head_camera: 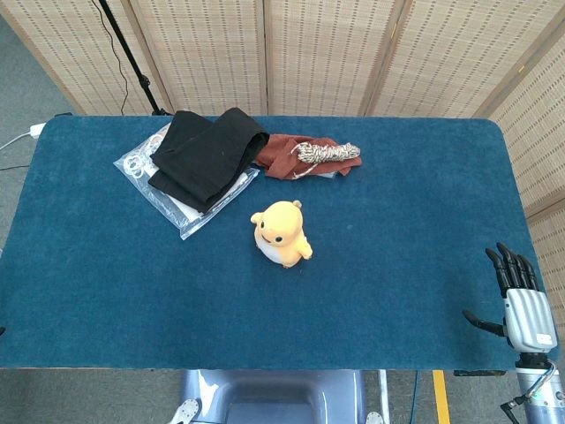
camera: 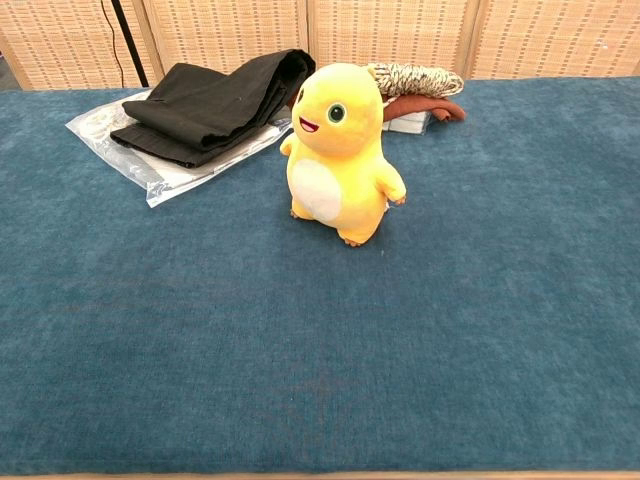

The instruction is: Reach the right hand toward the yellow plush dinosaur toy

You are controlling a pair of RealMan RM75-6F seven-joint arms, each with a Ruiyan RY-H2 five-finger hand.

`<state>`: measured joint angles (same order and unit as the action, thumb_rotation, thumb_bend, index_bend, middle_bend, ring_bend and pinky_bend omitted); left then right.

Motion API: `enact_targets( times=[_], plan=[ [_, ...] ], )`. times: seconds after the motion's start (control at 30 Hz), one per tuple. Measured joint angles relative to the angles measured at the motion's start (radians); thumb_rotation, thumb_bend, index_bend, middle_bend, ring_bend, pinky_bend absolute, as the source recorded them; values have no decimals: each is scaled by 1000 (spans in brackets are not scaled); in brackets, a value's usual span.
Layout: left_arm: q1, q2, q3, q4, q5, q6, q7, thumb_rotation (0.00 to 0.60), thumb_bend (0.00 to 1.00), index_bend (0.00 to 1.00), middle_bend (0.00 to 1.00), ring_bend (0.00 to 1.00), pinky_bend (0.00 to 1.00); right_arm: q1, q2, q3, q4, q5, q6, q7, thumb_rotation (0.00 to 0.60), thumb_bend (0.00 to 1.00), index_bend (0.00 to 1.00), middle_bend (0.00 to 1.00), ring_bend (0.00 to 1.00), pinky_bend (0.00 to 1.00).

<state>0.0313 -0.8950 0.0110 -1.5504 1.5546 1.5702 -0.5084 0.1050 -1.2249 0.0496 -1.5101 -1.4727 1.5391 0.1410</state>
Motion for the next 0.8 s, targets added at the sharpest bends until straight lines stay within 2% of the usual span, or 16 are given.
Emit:
enact_targets(
  times=[0.23, 0.4, 0.5, 0.8],
  plan=[
    [2, 1, -1, 6, -4, 2, -14, 600, 0, 0, 0, 0, 0, 1, 5, -2, -38, 9, -35, -26, 600, 0, 0, 0, 0, 0],
    [6, 0, 1, 6, 2, 10, -12, 600, 0, 0, 0, 0, 0, 17, 1, 9, -87, 36, -87, 19, 600, 0, 38, 0, 0, 0],
    [6, -1, 1, 6, 3, 10, -13, 600, 0, 0, 0, 0, 0, 47, -2, 31, -131, 74, -155, 45, 600, 0, 128, 0, 0, 0],
    [3, 4, -3, 13, -9, 2, -37, 600, 0, 0, 0, 0, 0, 187, -38, 146, -263, 301, -366, 13, 600, 0, 261, 0, 0, 0]
  ],
)
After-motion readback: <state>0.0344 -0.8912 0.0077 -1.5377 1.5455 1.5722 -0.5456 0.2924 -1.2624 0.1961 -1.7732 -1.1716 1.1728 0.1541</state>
